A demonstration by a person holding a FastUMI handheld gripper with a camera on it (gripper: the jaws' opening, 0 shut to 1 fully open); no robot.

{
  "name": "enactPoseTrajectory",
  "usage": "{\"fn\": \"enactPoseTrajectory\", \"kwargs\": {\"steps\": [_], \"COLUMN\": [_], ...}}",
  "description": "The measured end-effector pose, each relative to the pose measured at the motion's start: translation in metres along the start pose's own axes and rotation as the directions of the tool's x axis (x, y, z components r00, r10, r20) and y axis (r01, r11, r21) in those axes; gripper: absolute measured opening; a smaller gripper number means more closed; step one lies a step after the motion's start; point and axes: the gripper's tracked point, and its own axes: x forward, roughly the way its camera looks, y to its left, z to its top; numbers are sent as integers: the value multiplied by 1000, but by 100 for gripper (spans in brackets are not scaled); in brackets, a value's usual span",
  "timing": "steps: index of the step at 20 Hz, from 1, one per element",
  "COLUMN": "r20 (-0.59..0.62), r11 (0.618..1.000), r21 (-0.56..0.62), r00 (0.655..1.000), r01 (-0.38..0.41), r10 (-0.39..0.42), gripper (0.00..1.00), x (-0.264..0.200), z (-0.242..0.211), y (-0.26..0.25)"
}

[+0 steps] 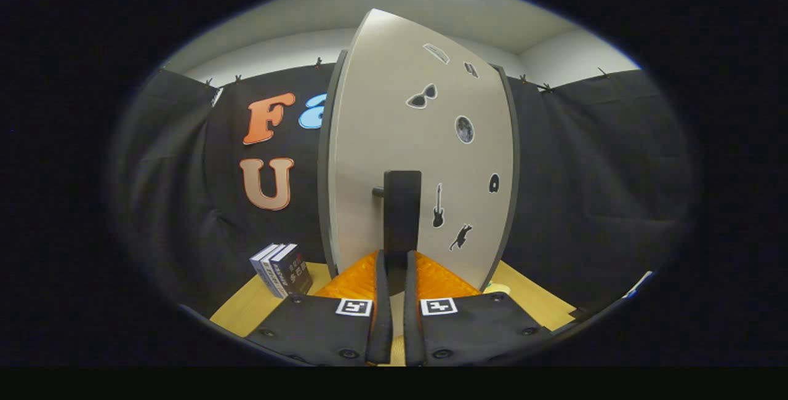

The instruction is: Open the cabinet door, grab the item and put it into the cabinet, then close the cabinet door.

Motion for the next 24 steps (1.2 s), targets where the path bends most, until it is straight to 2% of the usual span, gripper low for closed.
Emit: {"fn": "enactPoseTrajectory", "kwargs": {"steps": [13,18,24], "r20": [8,-7,-11], "r11": [997,997,994], "r21": [66,78,99], "r00": [999,1000,999], "r01": [33,9,44], "r10": [-34,-9,-44], "gripper": [14,13,12], "x": [-16,-24,-29], "z": [-1,-2,-2], "y": [-22,-29,-45]}}
